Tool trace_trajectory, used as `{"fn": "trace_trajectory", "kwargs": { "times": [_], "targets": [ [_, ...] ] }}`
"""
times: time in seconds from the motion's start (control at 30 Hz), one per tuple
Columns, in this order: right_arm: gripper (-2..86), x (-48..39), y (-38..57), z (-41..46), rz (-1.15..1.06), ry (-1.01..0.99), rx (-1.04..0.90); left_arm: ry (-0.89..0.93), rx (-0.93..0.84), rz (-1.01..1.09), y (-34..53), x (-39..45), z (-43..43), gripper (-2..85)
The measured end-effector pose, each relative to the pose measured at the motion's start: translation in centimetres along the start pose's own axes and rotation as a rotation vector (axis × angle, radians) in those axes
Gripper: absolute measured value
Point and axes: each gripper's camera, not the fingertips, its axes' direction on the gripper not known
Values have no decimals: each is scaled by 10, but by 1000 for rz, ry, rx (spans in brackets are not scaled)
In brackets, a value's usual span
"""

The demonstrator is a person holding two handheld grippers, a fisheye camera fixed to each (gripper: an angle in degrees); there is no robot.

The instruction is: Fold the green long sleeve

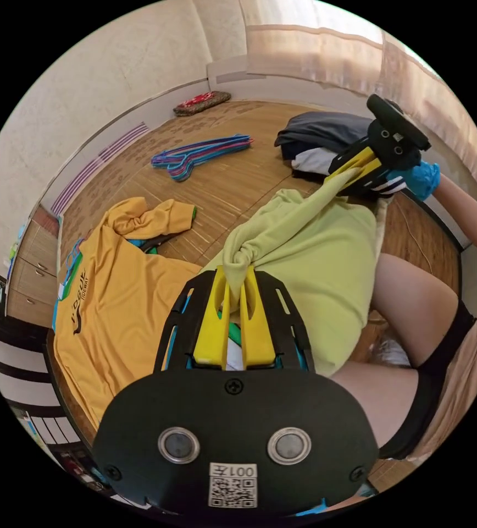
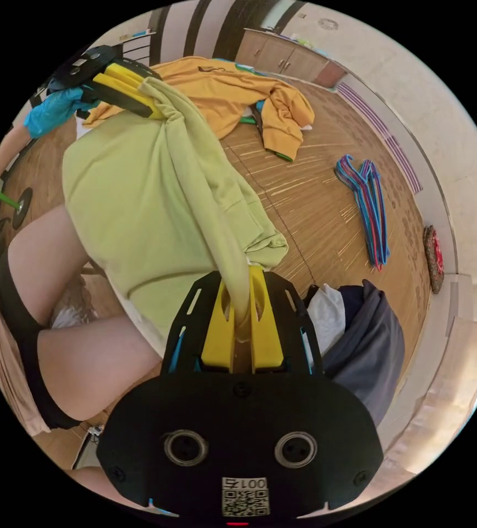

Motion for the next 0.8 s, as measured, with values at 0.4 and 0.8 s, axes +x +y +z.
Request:
{"fn": "trace_trajectory", "kwargs": {
  "times": [0.4, 0.8],
  "targets": [
    [36, 97, 31, 38, 292, -363, 93, 187, -30, -157, 12, -65, 48, -2],
    [8, 84, 64, -6, 279, -112, 136, 283, 65, -312, 42, -111, 12, 21]
  ]
}}
